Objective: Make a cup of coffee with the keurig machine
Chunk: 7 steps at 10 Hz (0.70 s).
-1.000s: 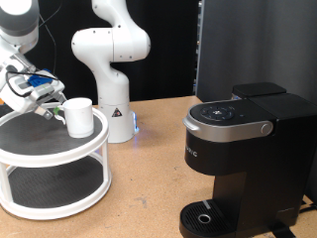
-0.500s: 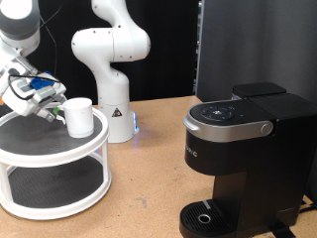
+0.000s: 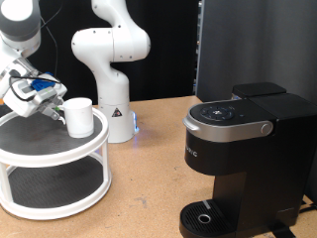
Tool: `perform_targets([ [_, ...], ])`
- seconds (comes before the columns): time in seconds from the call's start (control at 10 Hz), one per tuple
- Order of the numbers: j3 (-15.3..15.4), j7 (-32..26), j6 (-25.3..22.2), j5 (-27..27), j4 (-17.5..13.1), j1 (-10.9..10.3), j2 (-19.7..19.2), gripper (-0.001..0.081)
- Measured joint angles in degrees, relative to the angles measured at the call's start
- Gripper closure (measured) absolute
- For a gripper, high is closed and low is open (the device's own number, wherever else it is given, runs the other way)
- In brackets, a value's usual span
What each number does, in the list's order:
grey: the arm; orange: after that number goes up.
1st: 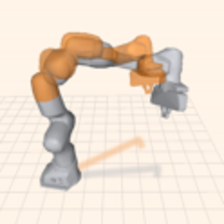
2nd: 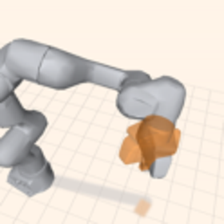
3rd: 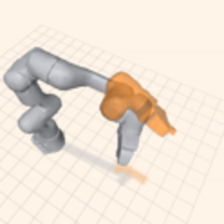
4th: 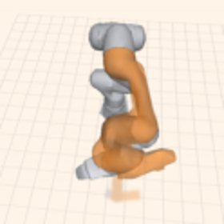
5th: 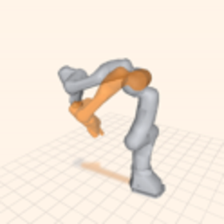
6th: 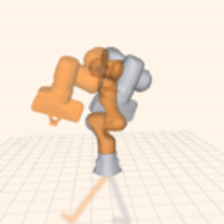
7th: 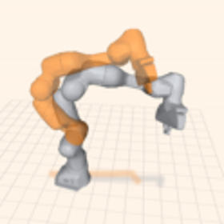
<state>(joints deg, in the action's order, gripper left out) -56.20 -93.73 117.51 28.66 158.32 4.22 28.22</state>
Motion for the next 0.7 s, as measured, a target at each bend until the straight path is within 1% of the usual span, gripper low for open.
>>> perform_targets([
  [0.1, -0.1, 0.0, 0.0, 0.0, 0.0, 0.0, 0.0, 0.0402],
  [0.2, -0.1, 0.0, 0.0, 0.0, 0.0, 0.0, 0.0, 0.0602],
  [0.3, -0.1, 0.0, 0.0, 0.0, 0.0, 0.0, 0.0, 0.0602],
  [0.4, -0.1, 0.0, 0.0, 0.0, 0.0, 0.0, 0.0, 0.0732],
  [0.7, -0.1, 0.6, 0.2, 0.1, 0.0, 0.1, 0.0, 0.0738],
])
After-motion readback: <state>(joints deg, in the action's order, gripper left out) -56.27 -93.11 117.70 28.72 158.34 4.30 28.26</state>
